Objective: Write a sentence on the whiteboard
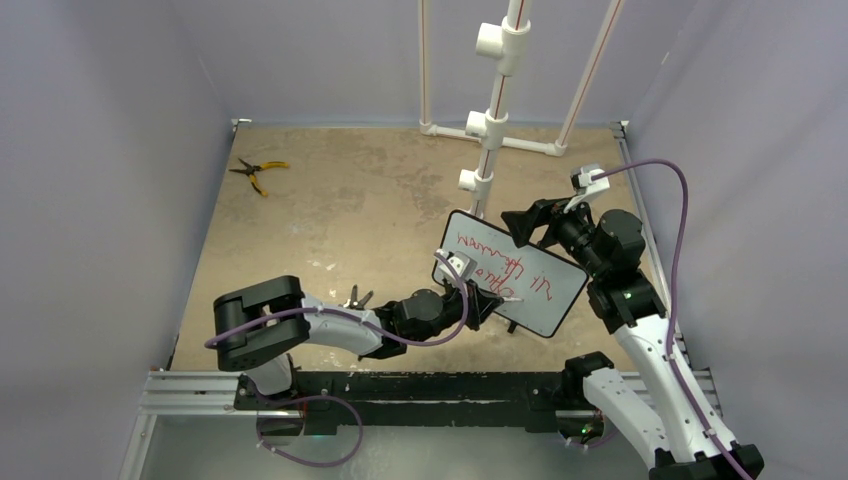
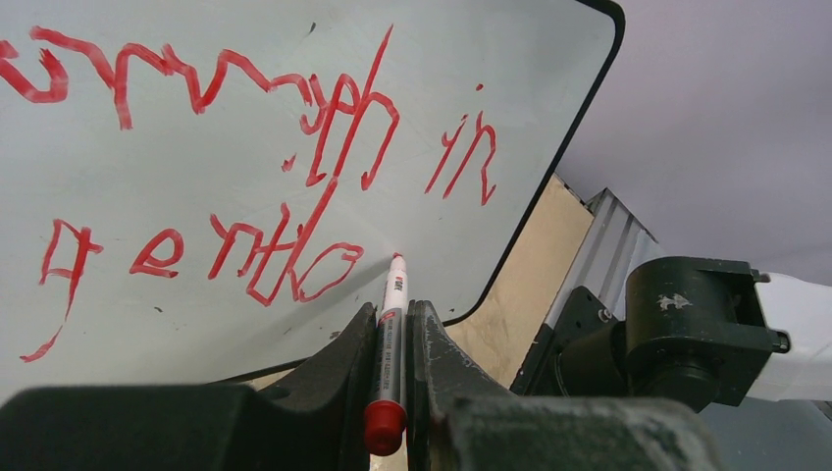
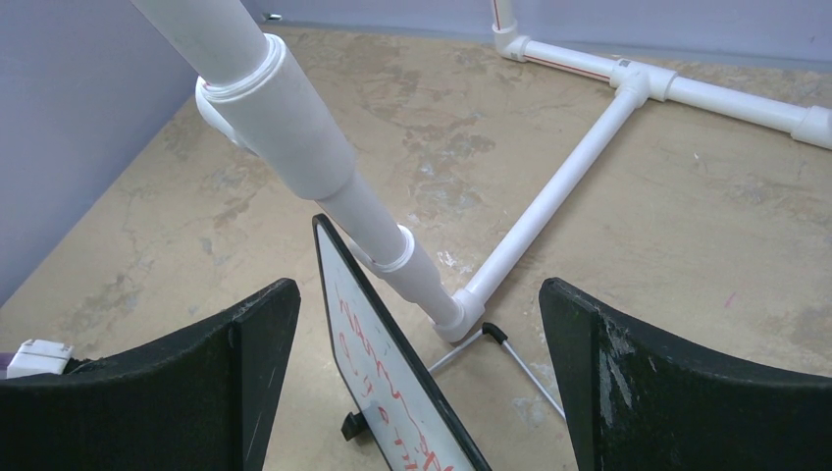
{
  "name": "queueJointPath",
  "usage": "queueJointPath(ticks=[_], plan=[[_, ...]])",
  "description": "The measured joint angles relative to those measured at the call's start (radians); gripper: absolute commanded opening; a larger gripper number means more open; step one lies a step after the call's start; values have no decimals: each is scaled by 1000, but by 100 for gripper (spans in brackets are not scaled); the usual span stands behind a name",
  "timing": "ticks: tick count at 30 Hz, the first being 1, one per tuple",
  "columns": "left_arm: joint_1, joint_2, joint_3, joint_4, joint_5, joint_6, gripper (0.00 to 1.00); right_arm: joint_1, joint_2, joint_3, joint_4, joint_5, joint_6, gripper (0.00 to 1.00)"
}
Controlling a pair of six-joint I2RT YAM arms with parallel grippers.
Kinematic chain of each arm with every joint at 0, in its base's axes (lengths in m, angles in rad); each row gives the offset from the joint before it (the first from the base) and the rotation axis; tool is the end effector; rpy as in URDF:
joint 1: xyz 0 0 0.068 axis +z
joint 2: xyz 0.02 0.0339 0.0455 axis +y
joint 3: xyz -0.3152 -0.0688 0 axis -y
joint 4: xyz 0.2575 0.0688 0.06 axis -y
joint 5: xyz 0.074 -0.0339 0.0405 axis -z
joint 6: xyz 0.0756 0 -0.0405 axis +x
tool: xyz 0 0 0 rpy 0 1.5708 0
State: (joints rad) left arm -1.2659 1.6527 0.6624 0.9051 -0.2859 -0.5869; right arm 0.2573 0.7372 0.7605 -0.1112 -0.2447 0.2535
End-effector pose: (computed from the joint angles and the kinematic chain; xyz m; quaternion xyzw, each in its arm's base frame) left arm 0.1354 -0.3591 0.2328 0.1519 0.7195 -0.4722 0.4860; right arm 0.1786 0.0659 0.3784 -0.0838 0.7318 0.2564 0.6258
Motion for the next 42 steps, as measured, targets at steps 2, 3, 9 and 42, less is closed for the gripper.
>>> queueJointPath(ticks=[2, 3, 9, 42], plan=[[-2, 6, 5, 1, 0, 0, 0, 0, 0, 0, 0, 0, 0, 95], [-3, 10, 7, 3, 1, 0, 0, 0, 0, 0, 0, 0, 0, 95], [-5, 25, 21, 12, 10, 1, 0, 0, 0, 0, 0, 0, 0, 95], [-5, -2, 2, 21, -11, 3, 0, 0, 0, 0, 0, 0, 0, 95]])
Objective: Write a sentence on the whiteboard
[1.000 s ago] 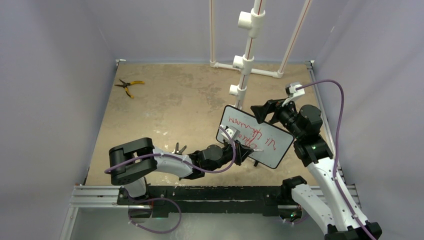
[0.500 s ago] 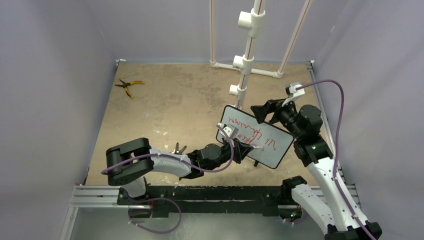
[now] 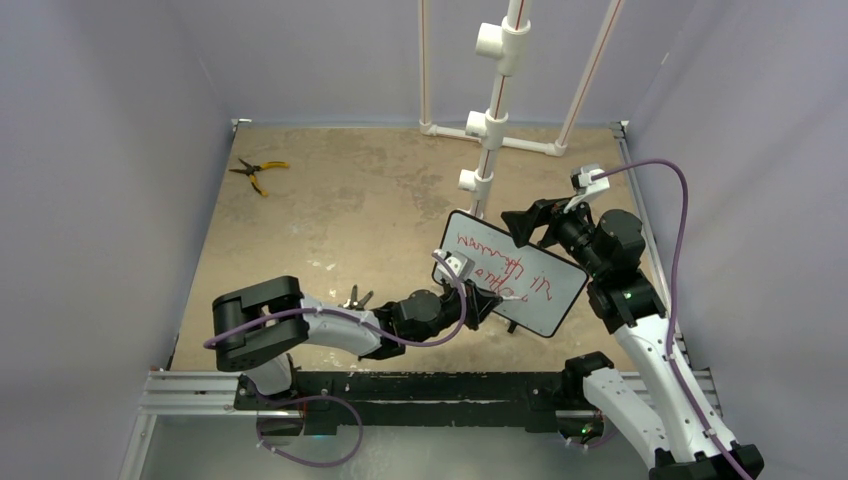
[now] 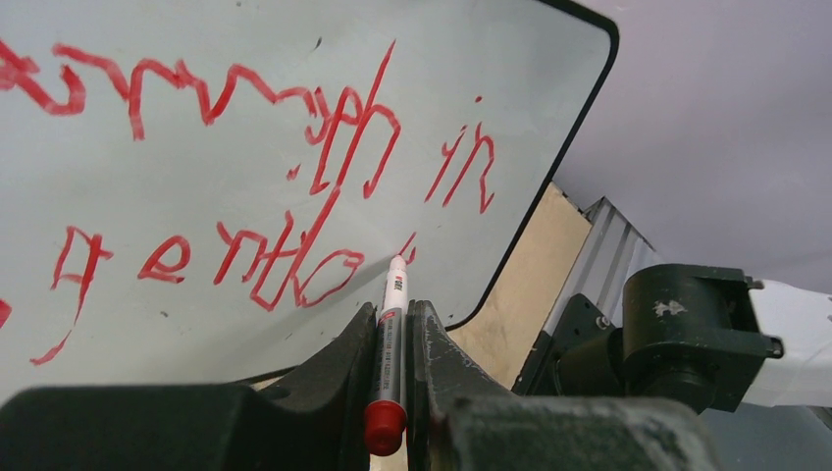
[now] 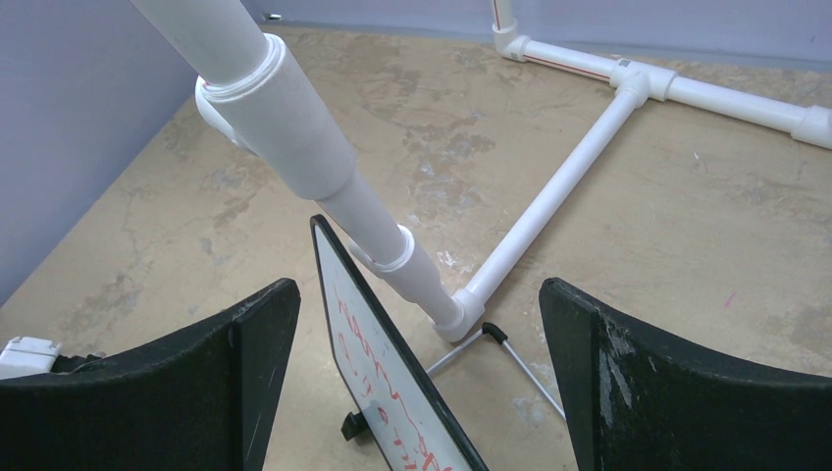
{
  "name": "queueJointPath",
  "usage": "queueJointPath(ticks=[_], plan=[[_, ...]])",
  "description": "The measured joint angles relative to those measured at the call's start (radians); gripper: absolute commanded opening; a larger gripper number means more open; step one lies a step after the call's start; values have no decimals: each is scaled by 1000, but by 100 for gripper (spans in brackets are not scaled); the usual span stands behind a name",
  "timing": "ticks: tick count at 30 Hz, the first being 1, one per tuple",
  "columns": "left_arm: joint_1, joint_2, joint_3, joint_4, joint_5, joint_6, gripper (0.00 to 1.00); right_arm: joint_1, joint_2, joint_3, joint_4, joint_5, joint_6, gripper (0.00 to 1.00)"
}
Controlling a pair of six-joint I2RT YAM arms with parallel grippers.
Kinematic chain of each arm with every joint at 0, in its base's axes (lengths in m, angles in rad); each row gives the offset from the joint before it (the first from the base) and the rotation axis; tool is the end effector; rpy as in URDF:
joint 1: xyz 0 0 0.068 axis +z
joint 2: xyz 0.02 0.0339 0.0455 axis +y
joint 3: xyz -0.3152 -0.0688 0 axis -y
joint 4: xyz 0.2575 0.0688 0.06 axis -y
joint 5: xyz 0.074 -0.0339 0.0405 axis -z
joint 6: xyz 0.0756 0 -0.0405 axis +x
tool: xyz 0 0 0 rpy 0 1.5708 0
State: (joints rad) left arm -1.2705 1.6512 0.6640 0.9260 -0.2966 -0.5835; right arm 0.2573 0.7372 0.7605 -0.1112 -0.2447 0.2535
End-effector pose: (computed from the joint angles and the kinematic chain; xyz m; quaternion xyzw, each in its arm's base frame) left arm 0.1345 -0.3596 0.2369 0.1473 0.7124 -0.4774 0.4928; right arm 0.1786 0.0659 0.3784 -0.0838 0.7318 0.2564 0.6258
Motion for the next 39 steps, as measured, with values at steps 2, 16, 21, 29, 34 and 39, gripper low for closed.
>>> queueJointPath(ticks=[2, 16, 21, 29, 34, 39], plan=[[0, 0, -12, -2, -1, -1, 0, 0, 0, 0, 0, 0, 0, 95], [-2, 14, -45, 0, -2, -10, 0, 0, 0, 0, 0, 0, 0, 95], [-6, 20, -45, 0, 0, -11, 0, 0, 0, 0, 0, 0, 0, 95], [-7, 20, -45, 0, 1, -11, 0, 0, 0, 0, 0, 0, 0, 95], [-7, 10, -45, 0, 2, -11, 0, 0, 0, 0, 0, 0, 0, 95], [-7, -39, -45, 2, 9, -11, 0, 0, 0, 0, 0, 1, 0, 95]])
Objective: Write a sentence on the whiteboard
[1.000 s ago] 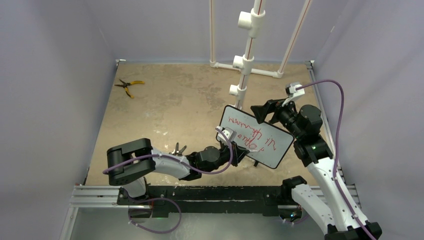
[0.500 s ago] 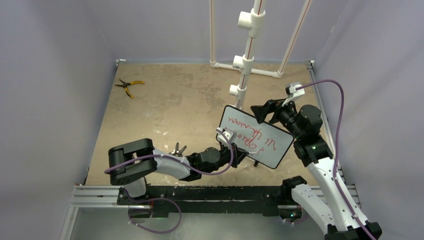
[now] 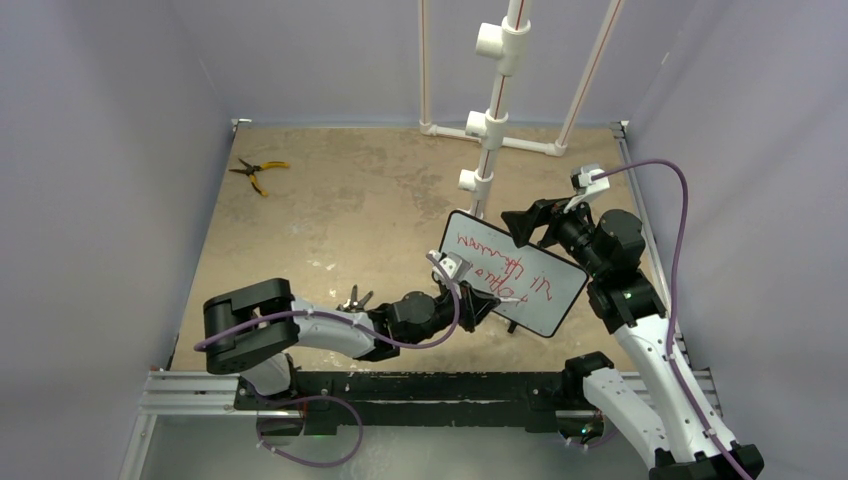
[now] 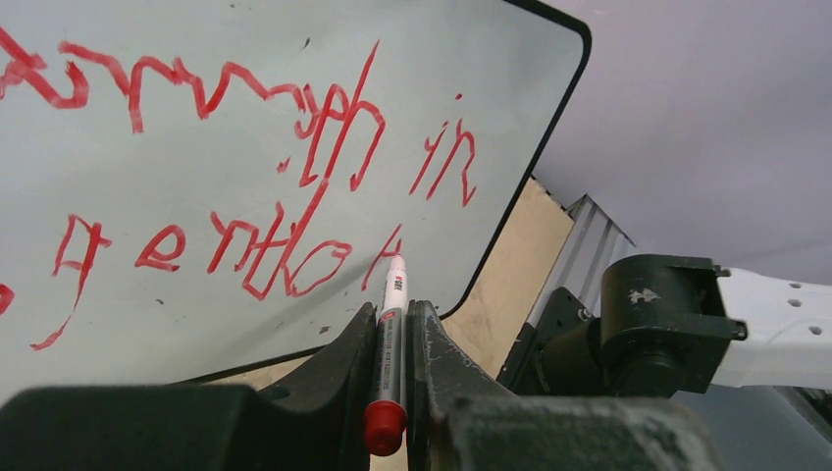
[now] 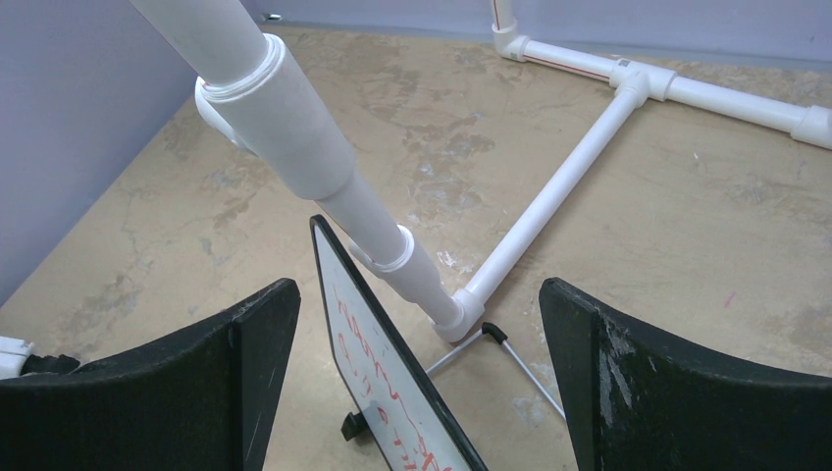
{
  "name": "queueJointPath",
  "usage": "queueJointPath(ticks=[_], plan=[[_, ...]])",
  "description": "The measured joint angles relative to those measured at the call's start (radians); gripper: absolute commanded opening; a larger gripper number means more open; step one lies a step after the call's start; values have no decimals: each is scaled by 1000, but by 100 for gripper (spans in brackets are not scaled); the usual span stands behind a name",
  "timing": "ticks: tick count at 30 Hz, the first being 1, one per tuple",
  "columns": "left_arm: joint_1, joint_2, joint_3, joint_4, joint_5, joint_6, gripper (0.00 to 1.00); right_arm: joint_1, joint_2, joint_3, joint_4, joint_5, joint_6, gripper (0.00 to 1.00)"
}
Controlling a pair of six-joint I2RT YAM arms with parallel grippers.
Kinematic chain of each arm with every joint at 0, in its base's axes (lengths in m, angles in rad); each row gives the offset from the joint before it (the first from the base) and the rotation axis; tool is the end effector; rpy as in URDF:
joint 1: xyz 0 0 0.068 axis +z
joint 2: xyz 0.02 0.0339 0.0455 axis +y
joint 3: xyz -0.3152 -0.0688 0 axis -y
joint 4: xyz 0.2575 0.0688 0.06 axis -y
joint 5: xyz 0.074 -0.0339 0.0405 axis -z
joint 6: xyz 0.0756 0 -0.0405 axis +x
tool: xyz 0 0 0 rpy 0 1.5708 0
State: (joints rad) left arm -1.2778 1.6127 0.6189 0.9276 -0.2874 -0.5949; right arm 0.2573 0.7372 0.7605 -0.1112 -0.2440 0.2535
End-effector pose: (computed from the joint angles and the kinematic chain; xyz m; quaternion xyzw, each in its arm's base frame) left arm 0.1274 -0.3482 0.2357 0.1498 0.7136 -0.4827 0.4851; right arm 0.1786 0.0659 0.3784 -0.0836 0.7319 0.2562 0.6259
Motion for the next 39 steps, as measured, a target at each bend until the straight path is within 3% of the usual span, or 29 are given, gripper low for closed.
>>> queueJointPath(ticks=[39], plan=[[-4, 72, 75, -5, 11, 4, 0, 0, 0, 0, 0, 0, 0, 95]])
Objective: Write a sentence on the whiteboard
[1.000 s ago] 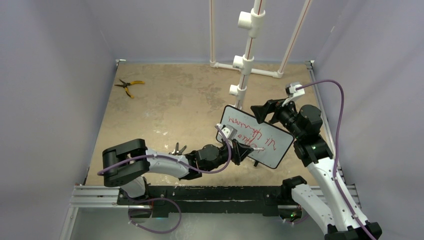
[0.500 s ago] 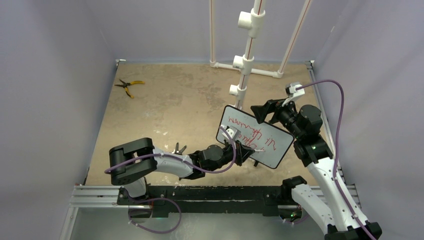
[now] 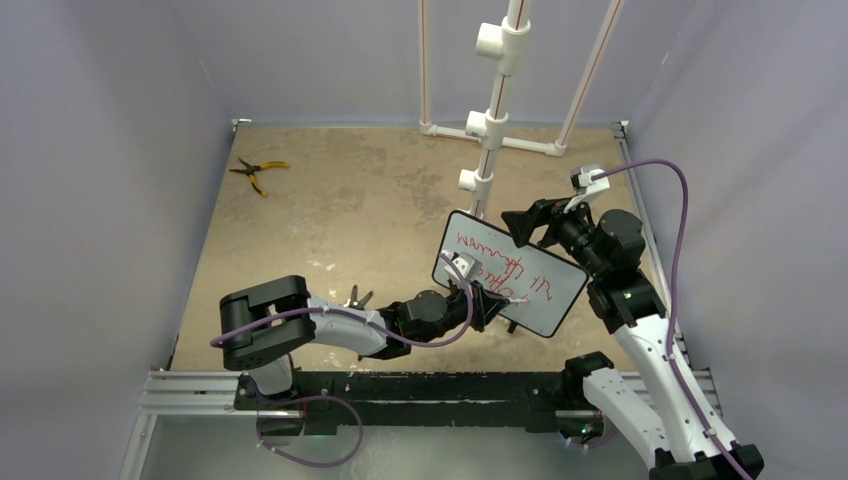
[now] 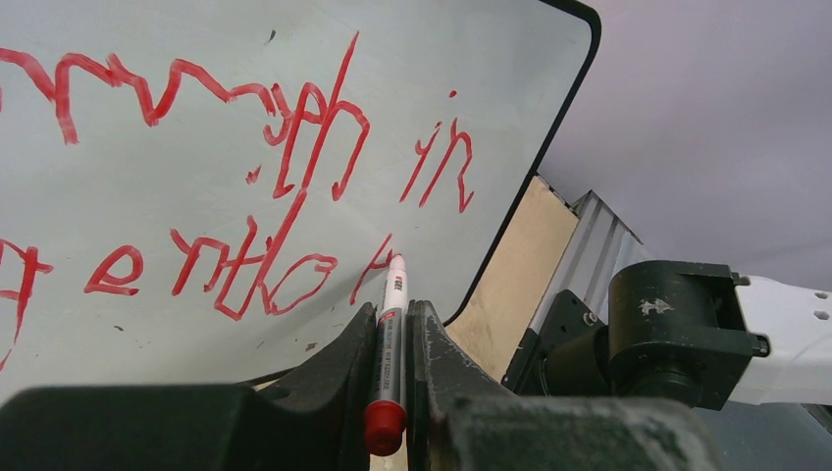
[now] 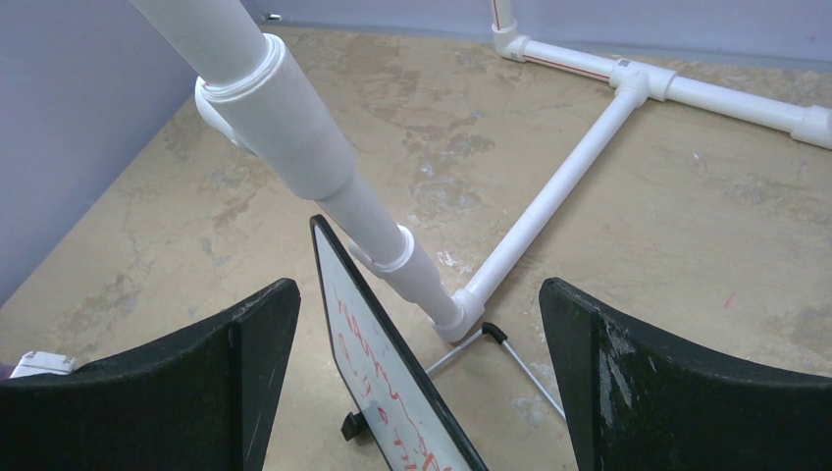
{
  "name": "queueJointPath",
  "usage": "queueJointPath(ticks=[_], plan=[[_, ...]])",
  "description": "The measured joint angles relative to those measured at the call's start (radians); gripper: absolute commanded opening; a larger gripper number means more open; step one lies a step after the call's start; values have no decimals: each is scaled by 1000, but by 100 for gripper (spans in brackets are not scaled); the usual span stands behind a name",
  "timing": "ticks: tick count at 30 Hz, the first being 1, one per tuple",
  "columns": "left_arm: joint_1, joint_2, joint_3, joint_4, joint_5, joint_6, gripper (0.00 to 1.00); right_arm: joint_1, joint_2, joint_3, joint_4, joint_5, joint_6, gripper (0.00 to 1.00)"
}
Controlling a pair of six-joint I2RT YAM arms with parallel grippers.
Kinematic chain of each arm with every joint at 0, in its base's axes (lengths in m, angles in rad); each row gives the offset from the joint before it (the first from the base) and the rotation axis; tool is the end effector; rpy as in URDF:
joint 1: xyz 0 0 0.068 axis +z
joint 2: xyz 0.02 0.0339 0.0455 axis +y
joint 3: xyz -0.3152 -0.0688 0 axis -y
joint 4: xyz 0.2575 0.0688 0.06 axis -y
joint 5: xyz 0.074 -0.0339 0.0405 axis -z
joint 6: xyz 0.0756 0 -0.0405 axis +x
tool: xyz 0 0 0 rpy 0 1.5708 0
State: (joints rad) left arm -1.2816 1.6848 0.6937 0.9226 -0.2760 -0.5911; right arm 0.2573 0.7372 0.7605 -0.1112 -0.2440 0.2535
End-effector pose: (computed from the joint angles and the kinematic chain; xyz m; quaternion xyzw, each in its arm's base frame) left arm 0.1320 -0.3713 0.2340 0.1567 0.7130 -0.4848 0.4817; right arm 0.1786 0.0659 0.3784 -0.0836 0.7319 0.2562 0.6259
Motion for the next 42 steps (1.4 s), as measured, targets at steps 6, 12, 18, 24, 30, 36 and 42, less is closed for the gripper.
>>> queueJointPath(ticks=[6, 12, 18, 24, 30, 36, 42], plan=[[-3, 0, -6, 1, -9, 0, 0, 0, 0, 0, 0, 0, 0, 95], [-3, 0, -33, 2, -17, -1, 0, 0, 0, 0, 0, 0, 0, 95], [-4, 0, -38, 0, -19, -1, 0, 0, 0, 0, 0, 0, 0, 95], [-4, 4, -37, 2, -16, -1, 0, 0, 0, 0, 0, 0, 0, 95], [-5, 18, -27, 3, -5, -1, 0, 0, 0, 0, 0, 0, 0, 95], [-10, 26, -12, 3, 1, 0, 0, 0, 0, 0, 0, 0, 0, 95], [-10, 26, -11, 4, -1, 0, 0, 0, 0, 0, 0, 0, 0, 95]])
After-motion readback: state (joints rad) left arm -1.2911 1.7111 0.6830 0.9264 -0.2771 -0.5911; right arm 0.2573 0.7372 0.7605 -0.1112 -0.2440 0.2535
